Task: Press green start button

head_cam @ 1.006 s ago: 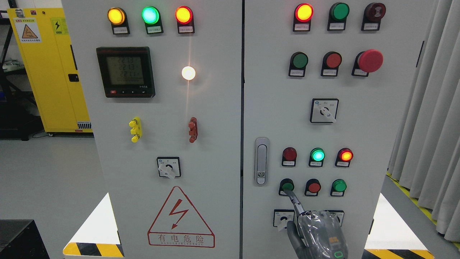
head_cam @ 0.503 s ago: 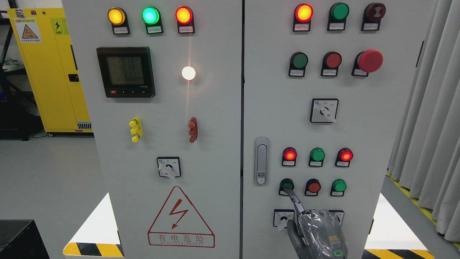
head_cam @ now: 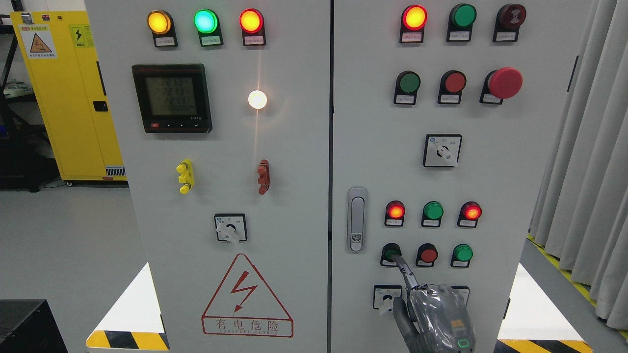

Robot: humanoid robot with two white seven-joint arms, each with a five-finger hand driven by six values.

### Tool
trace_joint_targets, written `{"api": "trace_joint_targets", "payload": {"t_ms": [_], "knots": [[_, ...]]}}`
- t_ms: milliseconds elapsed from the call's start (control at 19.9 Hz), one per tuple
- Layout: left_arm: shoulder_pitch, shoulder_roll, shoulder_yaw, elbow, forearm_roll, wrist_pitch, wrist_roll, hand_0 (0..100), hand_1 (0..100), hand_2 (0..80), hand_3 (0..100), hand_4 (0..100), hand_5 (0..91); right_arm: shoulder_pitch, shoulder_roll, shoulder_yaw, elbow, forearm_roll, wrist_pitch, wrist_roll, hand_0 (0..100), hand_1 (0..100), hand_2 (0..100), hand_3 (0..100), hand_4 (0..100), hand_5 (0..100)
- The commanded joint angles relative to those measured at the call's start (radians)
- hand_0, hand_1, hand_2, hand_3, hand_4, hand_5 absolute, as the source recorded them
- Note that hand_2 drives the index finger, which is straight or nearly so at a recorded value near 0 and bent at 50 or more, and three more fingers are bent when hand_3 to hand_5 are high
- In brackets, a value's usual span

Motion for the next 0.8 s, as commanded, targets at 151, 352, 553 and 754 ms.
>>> {"api": "trace_joint_targets", "payload": {"t_ms": [151,352,553,754], "knots": [[0.000,0.000,0.000,0.000,0.000,0.001,0.001,12,56,0.0,0,0,0.0,0.006,0.000,0.005,0.003,-0.005,-0.001,0.000,81,98,0,100,100,100],[0.000,0.000,-0.001,0.000,0.000,0.001,-0.001,12,56,0.0,0,0,0.0,0.012,0.000,0.005,-0.025,-0.007,-0.004,-0.004,80,98,0,100,100,100],[0.000,0.001,0.000,0.000,-0.001,0.001,-0.001,12,56,0.0,0,0,0.0,0.017,0.000,0.005,-0.058,-0.007,-0.004,-0.005,80,98,0,100,100,100],[0.000,0.001,0.000,0.000,0.000,0.001,-0.001,12,56,0.0,0,0,0.0,0.041,0.000,0.006,-0.089,-0.008,-0.010,-0.011,81,98,0,100,100,100]]}}
